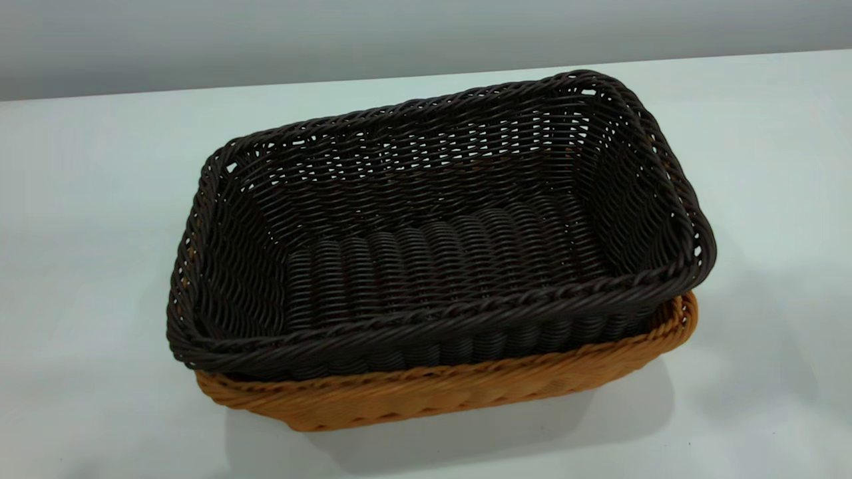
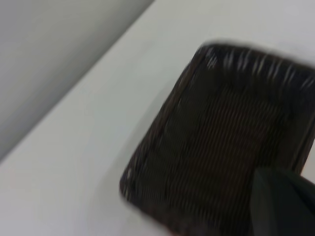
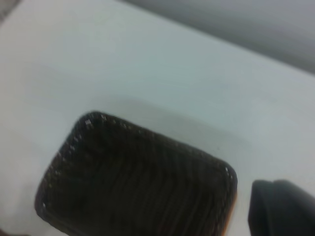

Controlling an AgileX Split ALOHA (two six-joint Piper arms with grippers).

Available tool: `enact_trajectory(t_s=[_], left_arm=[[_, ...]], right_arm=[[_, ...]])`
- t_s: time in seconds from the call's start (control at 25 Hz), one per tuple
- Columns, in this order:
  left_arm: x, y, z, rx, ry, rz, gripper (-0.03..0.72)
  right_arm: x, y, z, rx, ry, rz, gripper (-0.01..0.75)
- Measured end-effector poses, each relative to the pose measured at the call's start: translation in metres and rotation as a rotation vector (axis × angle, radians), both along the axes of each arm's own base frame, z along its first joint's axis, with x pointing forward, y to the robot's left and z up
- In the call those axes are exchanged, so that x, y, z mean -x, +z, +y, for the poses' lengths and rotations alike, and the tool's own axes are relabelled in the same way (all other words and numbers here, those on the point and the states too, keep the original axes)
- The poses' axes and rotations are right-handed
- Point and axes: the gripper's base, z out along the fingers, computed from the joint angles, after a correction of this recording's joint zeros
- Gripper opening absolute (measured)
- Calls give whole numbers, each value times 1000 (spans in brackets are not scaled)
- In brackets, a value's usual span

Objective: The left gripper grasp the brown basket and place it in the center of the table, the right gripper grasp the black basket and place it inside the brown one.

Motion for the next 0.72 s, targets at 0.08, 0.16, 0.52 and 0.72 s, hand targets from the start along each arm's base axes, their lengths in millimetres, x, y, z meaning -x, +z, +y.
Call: enact_trajectory(t_s=[0.08,0.16,0.52,0.72], left_arm=[[7,-1,11,-18,66,33,-1],[15,-1,20,-31,107,62,-1],[48,4,43,120,185,111,-1],[51,-23,46,71,199,172,-1]], right_arm=[[21,11,-7,-19,-4,-47,0],[40,14,-13,-27,-3,-75,0],[123,-29,-48,47,-37,-211,0],[163,-69,-65,43,-73,-285,0]])
